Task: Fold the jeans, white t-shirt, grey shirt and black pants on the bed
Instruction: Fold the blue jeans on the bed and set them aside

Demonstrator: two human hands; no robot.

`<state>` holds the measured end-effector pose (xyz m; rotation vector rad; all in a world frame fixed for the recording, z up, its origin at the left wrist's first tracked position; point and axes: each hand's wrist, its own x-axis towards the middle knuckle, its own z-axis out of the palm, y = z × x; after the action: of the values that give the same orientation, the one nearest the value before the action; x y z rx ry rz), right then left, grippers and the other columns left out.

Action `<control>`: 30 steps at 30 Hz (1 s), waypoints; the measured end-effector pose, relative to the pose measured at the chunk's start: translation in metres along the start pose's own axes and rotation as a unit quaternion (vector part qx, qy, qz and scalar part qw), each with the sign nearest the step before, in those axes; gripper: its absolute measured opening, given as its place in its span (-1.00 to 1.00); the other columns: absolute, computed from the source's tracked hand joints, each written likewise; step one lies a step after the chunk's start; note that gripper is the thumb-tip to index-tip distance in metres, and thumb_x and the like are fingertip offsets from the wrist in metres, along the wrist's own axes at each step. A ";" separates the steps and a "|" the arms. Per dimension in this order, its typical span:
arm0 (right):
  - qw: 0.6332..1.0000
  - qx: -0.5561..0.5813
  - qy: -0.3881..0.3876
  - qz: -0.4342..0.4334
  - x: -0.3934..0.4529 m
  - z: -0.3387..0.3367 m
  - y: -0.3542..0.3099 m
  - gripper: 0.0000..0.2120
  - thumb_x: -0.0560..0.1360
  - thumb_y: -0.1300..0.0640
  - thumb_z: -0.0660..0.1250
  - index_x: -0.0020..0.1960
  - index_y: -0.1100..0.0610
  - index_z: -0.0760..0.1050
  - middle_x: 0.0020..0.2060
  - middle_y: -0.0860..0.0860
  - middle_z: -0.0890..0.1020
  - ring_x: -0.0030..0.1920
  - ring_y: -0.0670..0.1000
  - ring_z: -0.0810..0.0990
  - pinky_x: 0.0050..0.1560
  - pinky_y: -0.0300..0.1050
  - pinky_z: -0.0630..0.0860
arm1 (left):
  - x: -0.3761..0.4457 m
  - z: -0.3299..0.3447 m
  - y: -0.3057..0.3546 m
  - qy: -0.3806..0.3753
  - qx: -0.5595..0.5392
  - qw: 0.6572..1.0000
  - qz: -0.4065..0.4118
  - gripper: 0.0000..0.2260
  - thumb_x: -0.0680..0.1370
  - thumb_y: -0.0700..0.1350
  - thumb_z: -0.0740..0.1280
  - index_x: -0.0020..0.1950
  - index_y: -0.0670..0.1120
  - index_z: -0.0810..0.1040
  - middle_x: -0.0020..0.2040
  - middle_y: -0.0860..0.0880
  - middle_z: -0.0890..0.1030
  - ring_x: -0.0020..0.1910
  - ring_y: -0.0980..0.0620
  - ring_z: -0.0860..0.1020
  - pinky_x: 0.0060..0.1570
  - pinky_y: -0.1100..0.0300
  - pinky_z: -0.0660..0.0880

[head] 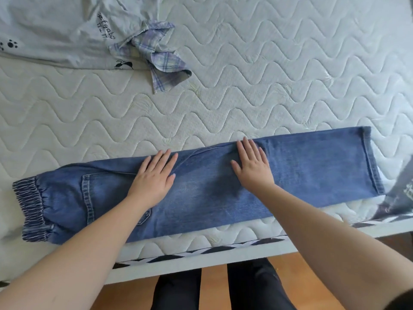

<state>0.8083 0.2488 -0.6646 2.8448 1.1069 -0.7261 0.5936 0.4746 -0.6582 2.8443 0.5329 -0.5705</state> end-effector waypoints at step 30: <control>0.898 0.244 0.094 0.354 -0.039 -0.045 0.351 -0.41 0.57 -0.06 0.27 0.51 0.15 0.20 0.37 0.17 0.37 0.38 0.21 0.35 0.36 0.08 0.30 | 0.132 0.012 0.256 -0.121 0.101 0.978 0.136 -0.10 0.53 0.36 0.17 0.57 0.01 -0.35 0.57 -0.04 -0.37 0.58 -0.03 -0.26 0.53 0.03 -0.17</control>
<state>1.0270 -0.0325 -0.6646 3.3997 -0.2123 -0.7364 0.8015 0.2777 -0.6928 2.9009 0.0427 -0.9450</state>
